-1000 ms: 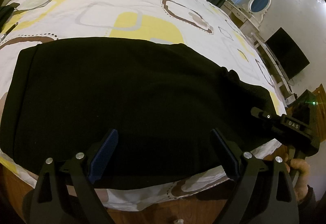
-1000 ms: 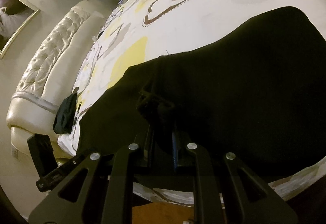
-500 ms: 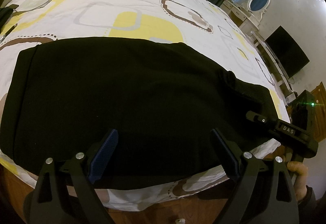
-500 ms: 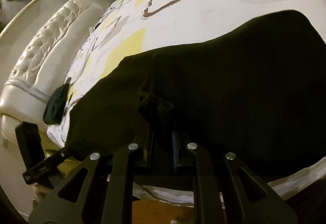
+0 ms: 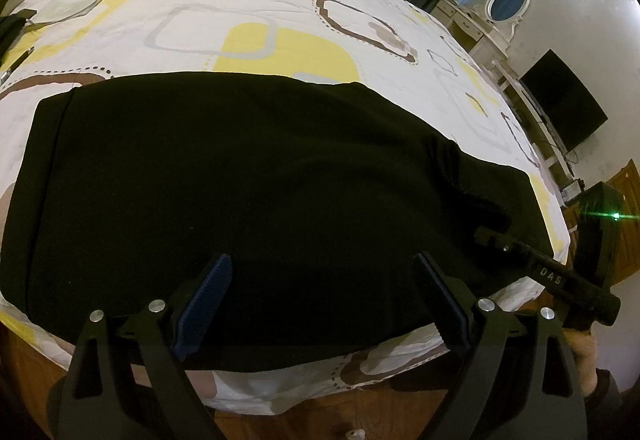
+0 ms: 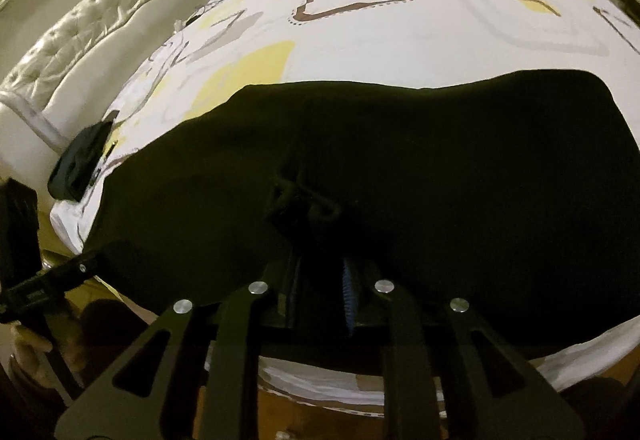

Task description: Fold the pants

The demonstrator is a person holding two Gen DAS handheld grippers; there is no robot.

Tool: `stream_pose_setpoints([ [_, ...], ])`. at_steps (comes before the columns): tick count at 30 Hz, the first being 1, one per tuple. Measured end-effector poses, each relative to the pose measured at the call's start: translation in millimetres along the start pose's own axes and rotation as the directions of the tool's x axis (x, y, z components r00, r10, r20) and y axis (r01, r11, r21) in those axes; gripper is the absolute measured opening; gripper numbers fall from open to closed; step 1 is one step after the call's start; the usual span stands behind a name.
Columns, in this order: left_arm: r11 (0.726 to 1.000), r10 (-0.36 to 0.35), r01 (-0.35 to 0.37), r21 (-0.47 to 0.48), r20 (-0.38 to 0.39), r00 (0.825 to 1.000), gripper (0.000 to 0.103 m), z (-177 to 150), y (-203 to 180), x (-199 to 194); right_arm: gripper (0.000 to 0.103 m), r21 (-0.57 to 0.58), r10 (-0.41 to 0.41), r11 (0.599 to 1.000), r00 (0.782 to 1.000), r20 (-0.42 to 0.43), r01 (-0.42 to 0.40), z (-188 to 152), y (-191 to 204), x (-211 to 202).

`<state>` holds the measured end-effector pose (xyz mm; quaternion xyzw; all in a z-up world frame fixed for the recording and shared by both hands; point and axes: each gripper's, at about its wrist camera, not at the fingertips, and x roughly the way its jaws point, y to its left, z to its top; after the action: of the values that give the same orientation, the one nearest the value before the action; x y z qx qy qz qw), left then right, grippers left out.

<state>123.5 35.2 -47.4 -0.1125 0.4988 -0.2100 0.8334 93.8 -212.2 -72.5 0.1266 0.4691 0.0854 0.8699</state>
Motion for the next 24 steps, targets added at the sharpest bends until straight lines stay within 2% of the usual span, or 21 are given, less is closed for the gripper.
stream_pose_setpoints([
  [9,1.000,0.003,-0.003,-0.024,0.002,1.000,0.090,-2,6,-4,0.027,-0.089,-0.061,0.994,0.998,0.009,0.061,-7,15,4],
  [15,0.999,0.018,-0.017,-0.048,0.009,1.000,0.090,-3,16,-12,0.042,-0.141,-0.085,0.986,0.996,0.018,0.087,-13,28,5],
  [24,0.988,0.047,-0.039,-0.146,0.050,0.998,0.090,-5,62,-42,0.053,-0.156,-0.090,0.984,0.996,0.018,0.092,-21,38,-2],
])
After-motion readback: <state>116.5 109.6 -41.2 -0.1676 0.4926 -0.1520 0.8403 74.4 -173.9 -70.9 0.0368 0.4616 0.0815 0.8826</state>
